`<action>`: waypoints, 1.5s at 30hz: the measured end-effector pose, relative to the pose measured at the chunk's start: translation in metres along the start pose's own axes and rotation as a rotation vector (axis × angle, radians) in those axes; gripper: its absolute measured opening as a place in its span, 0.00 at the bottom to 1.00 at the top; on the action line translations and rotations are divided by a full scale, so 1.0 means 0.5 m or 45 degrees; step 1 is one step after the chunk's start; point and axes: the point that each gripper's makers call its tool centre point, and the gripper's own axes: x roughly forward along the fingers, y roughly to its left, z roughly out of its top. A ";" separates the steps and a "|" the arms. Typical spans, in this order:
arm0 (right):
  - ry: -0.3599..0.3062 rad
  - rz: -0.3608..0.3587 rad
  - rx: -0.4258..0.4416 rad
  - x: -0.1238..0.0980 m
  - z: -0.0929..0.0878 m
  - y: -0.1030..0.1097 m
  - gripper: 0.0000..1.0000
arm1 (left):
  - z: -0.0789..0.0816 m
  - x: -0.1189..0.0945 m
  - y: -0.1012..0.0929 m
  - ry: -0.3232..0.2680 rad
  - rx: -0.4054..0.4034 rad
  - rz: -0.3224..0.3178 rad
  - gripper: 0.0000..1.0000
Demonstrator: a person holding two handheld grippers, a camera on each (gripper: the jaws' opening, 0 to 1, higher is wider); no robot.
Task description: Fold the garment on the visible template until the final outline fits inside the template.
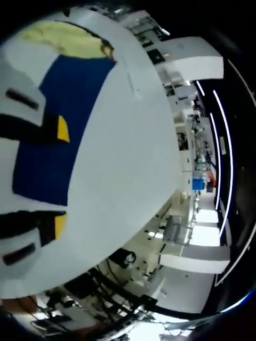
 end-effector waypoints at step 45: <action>-0.277 0.640 -0.157 -0.260 0.028 0.290 0.95 | -0.063 0.008 0.088 -0.002 -0.517 0.173 0.35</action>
